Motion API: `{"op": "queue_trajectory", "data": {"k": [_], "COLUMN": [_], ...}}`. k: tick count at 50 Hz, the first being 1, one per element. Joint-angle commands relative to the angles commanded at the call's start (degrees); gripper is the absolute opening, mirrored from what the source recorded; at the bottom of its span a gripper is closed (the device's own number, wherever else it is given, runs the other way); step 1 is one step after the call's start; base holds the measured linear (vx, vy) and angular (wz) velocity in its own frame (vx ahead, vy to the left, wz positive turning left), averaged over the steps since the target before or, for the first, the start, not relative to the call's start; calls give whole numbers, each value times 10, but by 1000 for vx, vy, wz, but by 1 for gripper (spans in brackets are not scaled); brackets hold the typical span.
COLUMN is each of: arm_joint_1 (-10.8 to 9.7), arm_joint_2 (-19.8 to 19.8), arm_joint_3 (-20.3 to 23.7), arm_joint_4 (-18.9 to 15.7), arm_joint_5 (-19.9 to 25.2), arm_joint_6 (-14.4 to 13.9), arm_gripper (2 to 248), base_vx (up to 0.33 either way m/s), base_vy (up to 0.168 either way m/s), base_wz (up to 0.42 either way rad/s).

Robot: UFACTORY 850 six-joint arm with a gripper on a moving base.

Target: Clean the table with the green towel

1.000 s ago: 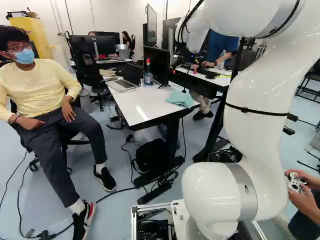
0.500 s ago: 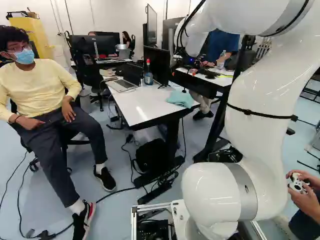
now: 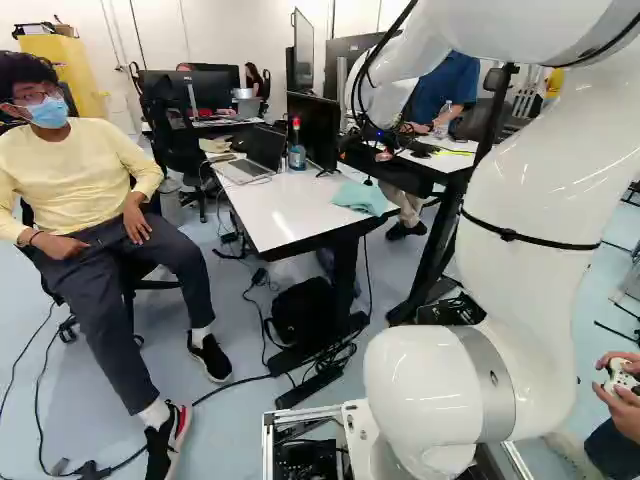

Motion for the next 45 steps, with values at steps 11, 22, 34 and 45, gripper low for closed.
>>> {"op": "queue_trajectory", "data": {"k": [11,22,34,45], "arm_joint_1": [6,13,22,30], "arm_joint_2": [23,49,81,111], "arm_joint_3": [56,120,197,270], "arm_joint_4": [0,-1,-1,-1], "arm_joint_5": [57,123,203,278], "arm_joint_6": [0,0,0,0], "arm_gripper": [247,247,247,247], "base_vx": [0,0,0,0], "base_vy": [0,0,0,0], "base_wz": [0,0,0,0]}}
